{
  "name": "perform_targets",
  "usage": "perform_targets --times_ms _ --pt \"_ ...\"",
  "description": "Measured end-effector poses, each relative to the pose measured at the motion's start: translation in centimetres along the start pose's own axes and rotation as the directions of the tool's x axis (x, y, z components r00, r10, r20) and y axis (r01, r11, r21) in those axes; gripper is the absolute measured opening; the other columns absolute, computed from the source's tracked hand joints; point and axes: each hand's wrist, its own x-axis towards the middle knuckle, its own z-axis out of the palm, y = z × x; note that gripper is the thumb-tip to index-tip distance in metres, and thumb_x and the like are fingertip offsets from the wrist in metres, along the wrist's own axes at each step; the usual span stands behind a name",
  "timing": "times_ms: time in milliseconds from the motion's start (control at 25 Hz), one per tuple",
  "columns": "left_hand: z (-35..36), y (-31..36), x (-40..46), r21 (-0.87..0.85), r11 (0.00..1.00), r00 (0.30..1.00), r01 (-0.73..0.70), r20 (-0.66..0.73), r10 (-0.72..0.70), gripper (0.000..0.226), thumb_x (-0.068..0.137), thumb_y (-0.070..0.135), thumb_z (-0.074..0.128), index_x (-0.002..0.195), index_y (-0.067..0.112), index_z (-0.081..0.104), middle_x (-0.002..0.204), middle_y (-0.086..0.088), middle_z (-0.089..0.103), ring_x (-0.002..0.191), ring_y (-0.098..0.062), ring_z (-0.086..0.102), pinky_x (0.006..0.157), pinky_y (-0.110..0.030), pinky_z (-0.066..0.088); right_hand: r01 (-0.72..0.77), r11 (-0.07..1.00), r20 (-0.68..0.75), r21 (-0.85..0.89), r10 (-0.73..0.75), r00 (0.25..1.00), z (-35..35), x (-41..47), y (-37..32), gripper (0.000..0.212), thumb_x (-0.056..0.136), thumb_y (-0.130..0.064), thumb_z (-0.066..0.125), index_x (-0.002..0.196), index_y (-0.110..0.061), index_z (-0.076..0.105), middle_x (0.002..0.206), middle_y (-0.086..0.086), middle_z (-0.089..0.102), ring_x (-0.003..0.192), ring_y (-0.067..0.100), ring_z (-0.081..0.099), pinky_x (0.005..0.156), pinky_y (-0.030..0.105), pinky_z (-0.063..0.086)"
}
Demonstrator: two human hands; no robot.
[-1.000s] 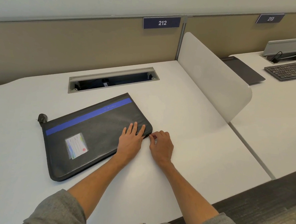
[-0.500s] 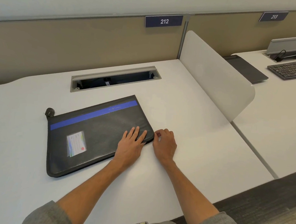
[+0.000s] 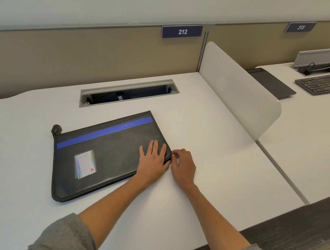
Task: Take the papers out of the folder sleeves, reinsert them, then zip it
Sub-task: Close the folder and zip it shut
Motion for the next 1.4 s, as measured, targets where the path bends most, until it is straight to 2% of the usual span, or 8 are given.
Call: perform_targets --times_ms 160,280,400,480,720,840,960,1400 --pt "-0.6 -0.6 0.7 0.001 0.999 0.996 -0.043 0.082 0.043 0.072 0.099 0.057 0.024 0.155 0.016 0.007 0.161 -0.015 0.006 0.149 -0.029 0.004 0.116 -0.057 0.013 0.041 0.997 0.016 0.067 -0.042 0.999 -0.1 -0.4 0.6 0.013 0.094 -0.015 0.056 0.102 -0.016 0.067 0.095 -0.009 0.062 0.093 0.009 0.050 0.073 0.015 0.035" --pt "-1.7 -1.2 1.0 -0.008 0.995 0.981 -0.099 0.165 0.099 0.076 0.098 0.051 0.036 0.155 0.016 0.001 0.162 -0.015 -0.001 0.149 -0.029 -0.001 0.117 -0.056 0.013 -0.039 0.979 0.063 0.199 0.027 0.998 -0.2 -0.1 0.8 0.011 0.094 -0.015 0.059 0.099 -0.016 0.069 0.095 -0.010 0.066 0.090 0.009 0.055 0.075 0.010 0.037" --pt "-2.9 -1.9 1.0 0.074 0.987 0.975 -0.143 0.181 0.128 0.090 0.091 0.031 0.056 0.155 0.014 -0.005 0.161 -0.018 -0.002 0.149 -0.030 0.001 0.118 -0.052 0.016 -0.209 0.842 0.216 0.497 0.113 0.970 -1.2 0.9 0.2 0.014 0.094 -0.015 0.060 0.095 -0.012 0.074 0.092 -0.004 0.073 0.088 0.010 0.065 0.081 0.020 0.045" --pt "-2.9 -1.6 0.8 0.111 0.985 0.985 -0.131 0.123 0.117 0.092 0.088 0.021 0.058 0.155 0.012 -0.004 0.161 -0.020 0.001 0.149 -0.031 0.004 0.118 -0.049 0.018 -0.225 0.798 0.255 0.559 0.093 0.962 -2.0 1.1 -0.4 0.017 0.095 -0.015 0.059 0.093 -0.013 0.075 0.090 -0.004 0.075 0.086 0.007 0.065 0.081 0.020 0.047" --pt "-1.8 -1.1 0.4 0.108 0.990 0.992 -0.090 0.096 0.080 0.076 0.096 0.016 0.045 0.155 0.012 -0.003 0.161 -0.019 0.000 0.149 -0.031 0.003 0.119 -0.048 0.015 -0.129 0.927 0.196 0.351 0.062 0.979 -1.5 -0.9 -0.1 0.012 0.091 -0.028 0.066 0.094 -0.021 0.076 0.092 -0.012 0.073 0.089 0.006 0.064 0.077 0.023 0.048" --pt "-2.3 -1.1 0.8 0.109 0.990 0.991 -0.087 0.108 0.075 0.076 0.096 0.017 0.046 0.155 0.011 -0.002 0.161 -0.020 0.001 0.149 -0.032 0.004 0.119 -0.048 0.016 0.051 0.996 0.065 0.068 -0.055 0.996 -1.8 -1.8 -0.5 0.015 0.091 -0.037 0.065 0.092 -0.026 0.074 0.088 -0.015 0.070 0.080 0.004 0.060 0.067 0.015 0.041" --pt "-2.4 -0.8 0.9 0.101 0.991 0.988 -0.089 0.139 0.074 0.079 0.095 0.016 0.050 0.155 0.010 -0.001 0.160 -0.022 0.002 0.149 -0.033 0.006 0.119 -0.048 0.018 0.123 0.982 -0.045 -0.140 -0.131 0.990 -1.1 -2.6 -0.5 0.016 0.090 -0.036 0.066 0.082 -0.023 0.072 0.076 -0.009 0.070 0.067 0.012 0.062 0.057 0.023 0.041" --pt "-1.4 0.1 0.2 0.088 0.995 0.991 -0.049 0.127 0.037 0.082 0.093 0.004 0.050 0.154 0.008 -0.005 0.160 -0.024 -0.005 0.149 -0.035 0.000 0.120 -0.050 0.012 -0.212 0.977 -0.100 0.013 0.213 0.972 -0.3 -1.7 -1.1 0.013 0.091 -0.030 0.064 0.090 -0.021 0.073 0.085 -0.008 0.073 0.080 0.014 0.067 0.067 0.025 0.041"
